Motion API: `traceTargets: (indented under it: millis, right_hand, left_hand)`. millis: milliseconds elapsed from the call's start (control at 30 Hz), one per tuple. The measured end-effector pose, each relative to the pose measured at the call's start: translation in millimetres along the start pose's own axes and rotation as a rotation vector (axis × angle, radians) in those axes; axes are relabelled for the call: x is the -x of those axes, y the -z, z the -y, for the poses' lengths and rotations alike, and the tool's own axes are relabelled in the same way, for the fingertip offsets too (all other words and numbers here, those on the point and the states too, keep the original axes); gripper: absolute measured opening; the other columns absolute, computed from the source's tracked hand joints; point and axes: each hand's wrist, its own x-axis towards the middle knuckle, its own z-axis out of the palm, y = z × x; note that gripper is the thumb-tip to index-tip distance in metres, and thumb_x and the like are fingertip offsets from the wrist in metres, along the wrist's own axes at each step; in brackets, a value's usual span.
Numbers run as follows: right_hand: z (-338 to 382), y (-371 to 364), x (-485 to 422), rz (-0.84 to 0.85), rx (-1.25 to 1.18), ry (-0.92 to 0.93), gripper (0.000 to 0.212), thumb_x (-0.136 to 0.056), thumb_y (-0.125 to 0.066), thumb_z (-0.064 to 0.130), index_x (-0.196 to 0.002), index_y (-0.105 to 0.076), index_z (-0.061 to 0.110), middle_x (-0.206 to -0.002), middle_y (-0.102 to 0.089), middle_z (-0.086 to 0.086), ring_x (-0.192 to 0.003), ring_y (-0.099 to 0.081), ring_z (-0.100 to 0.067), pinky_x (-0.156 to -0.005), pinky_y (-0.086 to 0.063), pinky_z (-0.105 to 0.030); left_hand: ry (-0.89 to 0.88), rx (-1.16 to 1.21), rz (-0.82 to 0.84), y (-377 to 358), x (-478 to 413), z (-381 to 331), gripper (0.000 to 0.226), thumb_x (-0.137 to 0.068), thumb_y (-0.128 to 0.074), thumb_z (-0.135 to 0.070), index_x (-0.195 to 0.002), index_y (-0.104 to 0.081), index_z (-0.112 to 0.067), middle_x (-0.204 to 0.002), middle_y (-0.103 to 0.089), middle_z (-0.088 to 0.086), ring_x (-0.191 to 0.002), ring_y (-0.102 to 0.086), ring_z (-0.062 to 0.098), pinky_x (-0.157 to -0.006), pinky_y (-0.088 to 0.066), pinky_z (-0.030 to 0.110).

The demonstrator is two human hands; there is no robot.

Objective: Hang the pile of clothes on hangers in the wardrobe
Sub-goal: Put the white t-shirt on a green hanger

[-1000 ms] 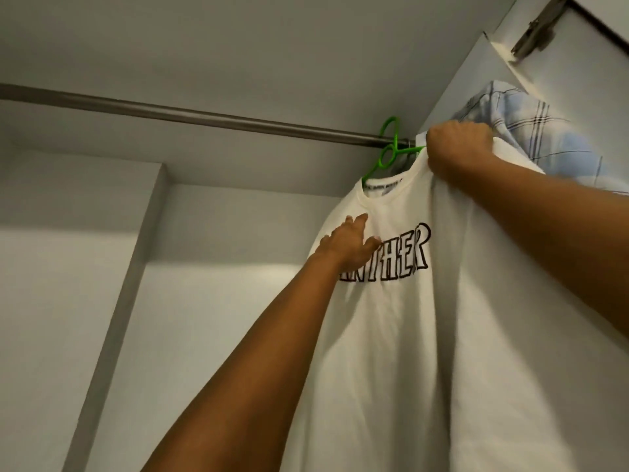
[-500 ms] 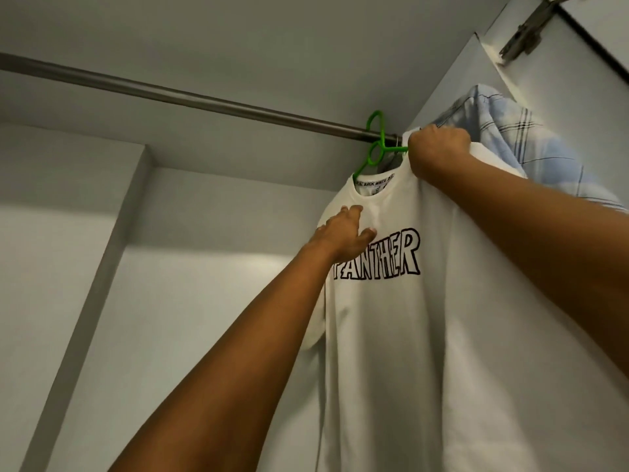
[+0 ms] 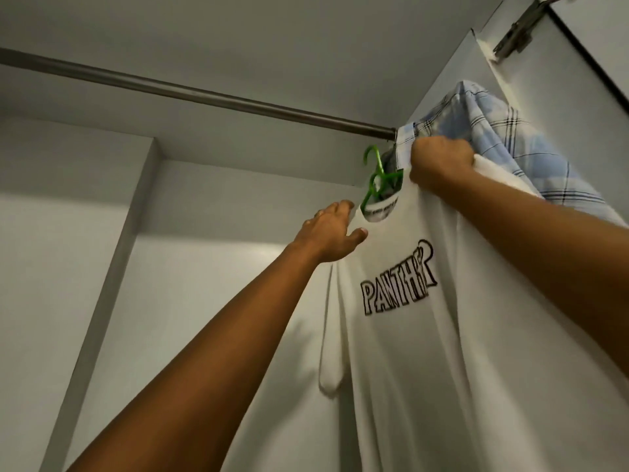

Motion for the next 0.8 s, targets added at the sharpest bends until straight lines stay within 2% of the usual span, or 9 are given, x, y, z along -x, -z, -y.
traceTargets:
  millis: [133,433,633,733,800]
  right_hand:
    - [-22,12,-16,-0.044,-0.043,-0.132,0.033,-0.092,-0.049,0.006,-0.124,-0.051,-0.001,-0.128,-0.054,-0.021,-0.117,-0.052,-0.039,-0.093,-0.041,-0.046]
    - [-7,-2,-41,-0.079,-0.05,-0.211,0.028,-0.092,-0.051,0.004,-0.119,-0.056,-0.002,-0.124,-0.056,-0.021,-0.115,-0.053,-0.038,-0.09,-0.043,-0.043]
    - [1,-19,-57,-0.042,0.013,-0.101,0.027,-0.094,-0.047,0.007,-0.116,-0.055,-0.006,-0.118,-0.057,-0.024,-0.109,-0.055,-0.04,-0.089,-0.044,-0.046]
    - [-7,-25,-56,-0.014,0.123,-0.016,0.024,-0.094,-0.045,0.006,-0.112,-0.057,-0.006,-0.111,-0.059,-0.022,-0.102,-0.058,-0.038,-0.085,-0.045,-0.044]
    - [-18,-25,-54,0.015,0.217,0.059,0.028,-0.094,-0.044,0.006,-0.117,-0.057,-0.002,-0.116,-0.058,-0.021,-0.105,-0.058,-0.038,-0.085,-0.047,-0.043]
  left_hand:
    - [0.047,-0.012,0.044,1,6,4,0.063,-0.094,-0.046,-0.047,-0.145,-0.024,-0.015,-0.148,-0.035,0.009,-0.134,-0.035,0.029,-0.105,-0.033,0.046]
    - [0.032,-0.054,0.05,-2,8,22,0.06,-0.094,-0.047,-0.046,-0.142,-0.028,-0.015,-0.146,-0.037,0.009,-0.133,-0.036,0.028,-0.104,-0.033,0.045]
    - [0.045,-0.073,0.062,-5,8,41,0.057,-0.094,-0.047,-0.046,-0.138,-0.034,-0.014,-0.142,-0.042,0.011,-0.129,-0.039,0.029,-0.102,-0.037,0.045]
    - [0.042,-0.084,0.069,-9,10,50,0.057,-0.094,-0.046,-0.046,-0.139,-0.034,-0.013,-0.143,-0.041,0.011,-0.13,-0.039,0.028,-0.103,-0.037,0.044]
    - [0.036,-0.074,0.067,-12,12,55,0.057,-0.094,-0.046,-0.046,-0.139,-0.034,-0.013,-0.142,-0.041,0.01,-0.13,-0.039,0.027,-0.103,-0.037,0.043]
